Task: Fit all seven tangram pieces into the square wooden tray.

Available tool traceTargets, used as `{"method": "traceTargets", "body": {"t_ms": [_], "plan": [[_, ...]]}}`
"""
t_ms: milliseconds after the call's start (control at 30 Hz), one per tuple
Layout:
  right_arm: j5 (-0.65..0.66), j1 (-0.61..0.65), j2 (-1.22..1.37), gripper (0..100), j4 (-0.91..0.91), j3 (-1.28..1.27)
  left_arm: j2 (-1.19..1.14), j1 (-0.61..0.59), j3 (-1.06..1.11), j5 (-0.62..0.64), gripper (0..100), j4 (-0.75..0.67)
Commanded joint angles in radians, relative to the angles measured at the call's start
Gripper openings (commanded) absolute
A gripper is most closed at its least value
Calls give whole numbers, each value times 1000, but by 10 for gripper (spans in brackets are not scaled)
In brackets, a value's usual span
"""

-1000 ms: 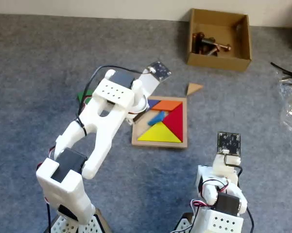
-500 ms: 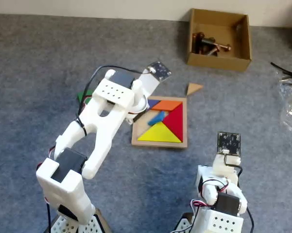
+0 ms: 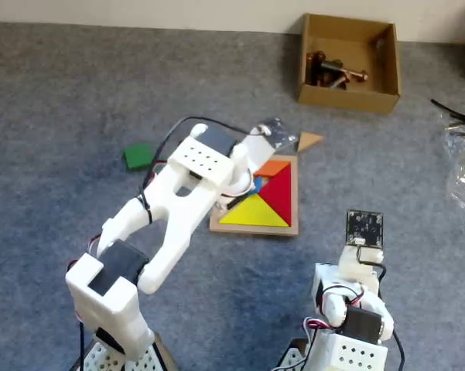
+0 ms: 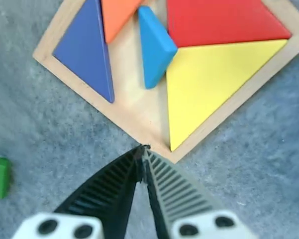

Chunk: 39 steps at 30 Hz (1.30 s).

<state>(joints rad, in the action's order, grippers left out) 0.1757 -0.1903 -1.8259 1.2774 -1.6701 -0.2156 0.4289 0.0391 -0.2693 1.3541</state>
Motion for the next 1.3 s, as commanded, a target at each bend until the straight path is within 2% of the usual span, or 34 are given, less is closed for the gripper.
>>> {"method": "traceTargets", "body": {"t_ms": [0, 500, 767, 1267], "plan": [[-8, -10, -10, 9, -30, -110, 50, 16, -10, 6, 5, -15], [-8, -10, -10, 9, -30, -110, 48, 16, -8, 6, 5, -137], [-8, -10, -10, 9, -30, -110, -50, 47, 35, 6, 5, -304], [-8, -10, -10, 9, -30, -110, -87, 54, 1, 6, 5, -305]]}}
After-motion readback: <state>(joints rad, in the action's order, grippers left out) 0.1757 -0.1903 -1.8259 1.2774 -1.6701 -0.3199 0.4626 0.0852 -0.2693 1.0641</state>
